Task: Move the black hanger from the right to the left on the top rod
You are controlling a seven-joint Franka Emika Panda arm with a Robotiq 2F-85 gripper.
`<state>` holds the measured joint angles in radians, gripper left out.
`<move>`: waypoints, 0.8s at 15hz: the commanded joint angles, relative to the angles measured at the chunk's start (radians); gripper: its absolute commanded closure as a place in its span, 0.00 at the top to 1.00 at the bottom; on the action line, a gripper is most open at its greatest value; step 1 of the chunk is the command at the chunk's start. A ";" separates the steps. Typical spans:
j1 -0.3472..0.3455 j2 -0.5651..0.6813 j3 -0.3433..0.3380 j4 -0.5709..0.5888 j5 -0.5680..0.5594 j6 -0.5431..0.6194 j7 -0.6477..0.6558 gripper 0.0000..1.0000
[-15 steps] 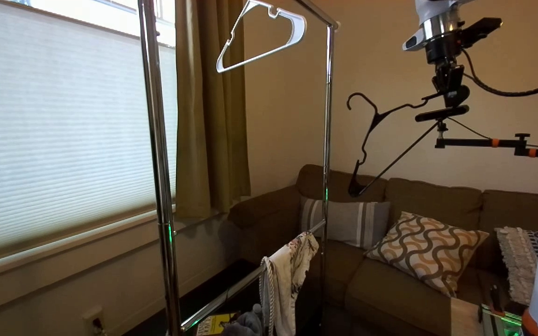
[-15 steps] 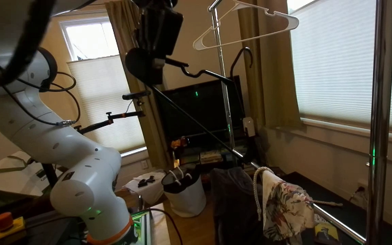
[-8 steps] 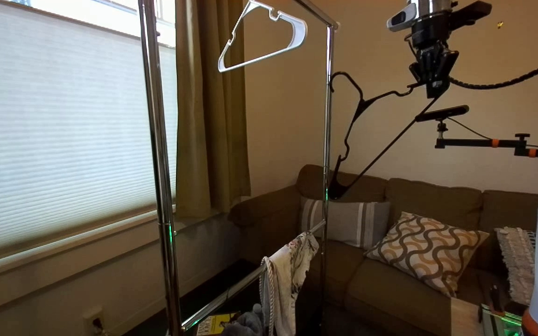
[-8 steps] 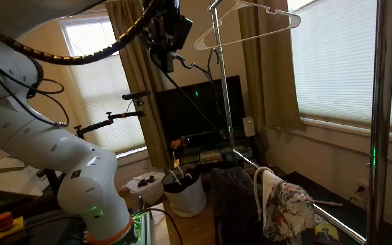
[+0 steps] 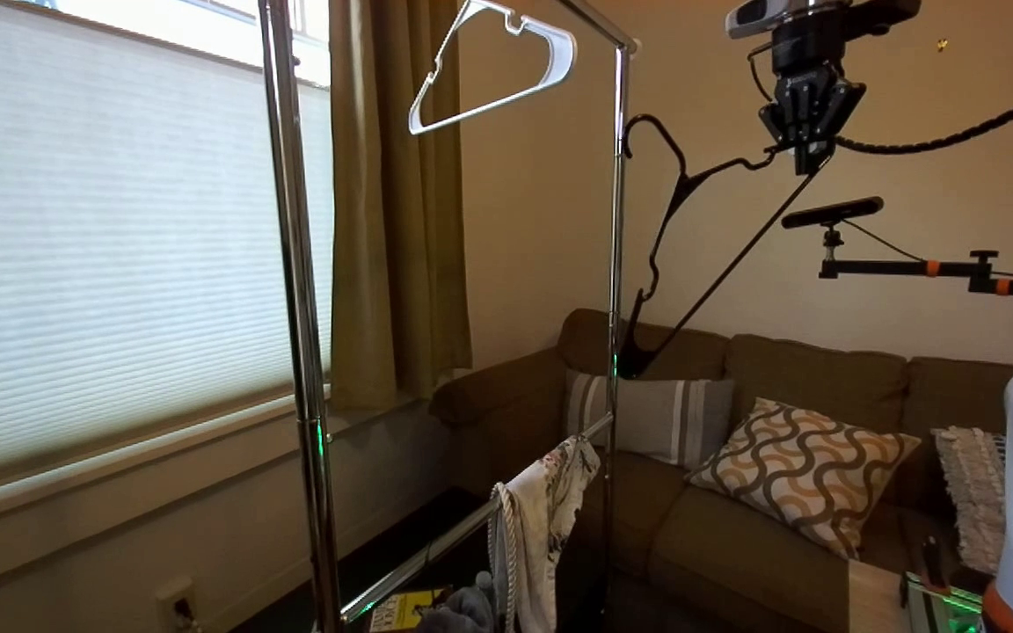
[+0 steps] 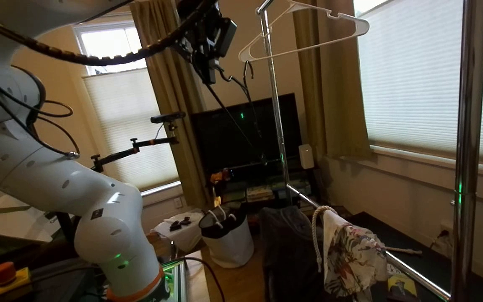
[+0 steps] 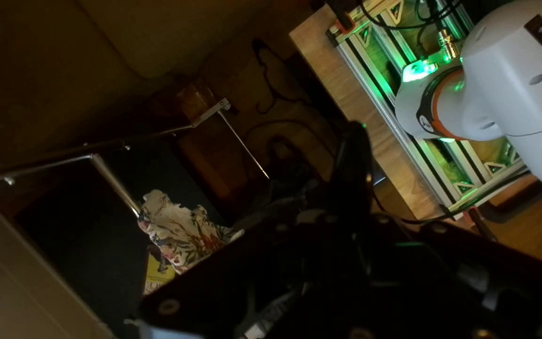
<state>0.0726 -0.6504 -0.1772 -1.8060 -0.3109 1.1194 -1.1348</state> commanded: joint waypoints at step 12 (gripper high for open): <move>0.145 0.008 0.339 0.109 -0.052 -0.002 0.299 0.01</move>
<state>0.1728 -0.6591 0.1636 -1.7134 -0.3490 1.0853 -0.9020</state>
